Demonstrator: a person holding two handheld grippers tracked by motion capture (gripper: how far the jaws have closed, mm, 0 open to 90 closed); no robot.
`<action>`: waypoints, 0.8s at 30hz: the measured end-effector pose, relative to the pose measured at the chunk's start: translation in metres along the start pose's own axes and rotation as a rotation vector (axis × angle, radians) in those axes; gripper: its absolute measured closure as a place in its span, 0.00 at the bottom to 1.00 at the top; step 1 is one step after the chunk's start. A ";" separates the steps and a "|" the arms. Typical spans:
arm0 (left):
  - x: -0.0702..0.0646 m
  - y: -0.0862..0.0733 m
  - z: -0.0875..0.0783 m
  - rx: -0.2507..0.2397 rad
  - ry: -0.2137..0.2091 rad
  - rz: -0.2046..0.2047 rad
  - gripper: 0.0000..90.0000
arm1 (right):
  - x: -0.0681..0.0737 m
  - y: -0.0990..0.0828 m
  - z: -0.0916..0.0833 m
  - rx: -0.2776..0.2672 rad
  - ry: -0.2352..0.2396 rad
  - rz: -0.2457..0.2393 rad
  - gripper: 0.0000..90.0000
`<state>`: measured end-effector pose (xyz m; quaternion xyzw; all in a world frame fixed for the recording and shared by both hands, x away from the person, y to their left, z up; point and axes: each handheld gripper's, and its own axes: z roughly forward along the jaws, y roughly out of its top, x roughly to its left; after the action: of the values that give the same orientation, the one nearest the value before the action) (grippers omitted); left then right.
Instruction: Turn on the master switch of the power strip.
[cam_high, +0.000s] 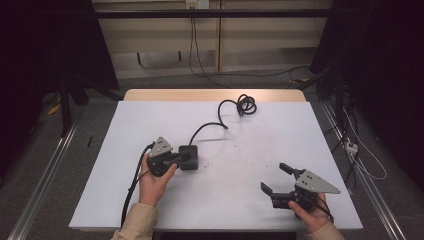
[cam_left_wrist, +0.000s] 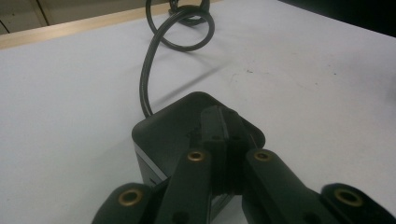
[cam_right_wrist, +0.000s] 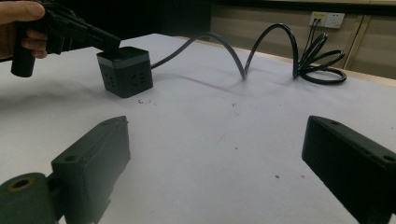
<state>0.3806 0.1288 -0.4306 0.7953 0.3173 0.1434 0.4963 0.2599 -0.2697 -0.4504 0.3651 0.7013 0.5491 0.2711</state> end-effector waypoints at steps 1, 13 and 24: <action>0.000 0.000 0.000 0.001 0.001 0.005 1.00 | 0.000 0.000 0.000 -0.001 0.001 0.000 0.08; 0.000 0.001 0.000 0.002 0.002 -0.002 1.00 | 0.000 0.000 0.000 -0.001 -0.001 0.002 0.08; 0.000 0.001 0.000 -0.001 0.003 -0.022 1.00 | -0.001 0.000 0.000 -0.002 0.000 0.001 0.08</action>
<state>0.3810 0.1283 -0.4300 0.7913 0.3267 0.1392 0.4978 0.2600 -0.2703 -0.4500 0.3651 0.7004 0.5499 0.2715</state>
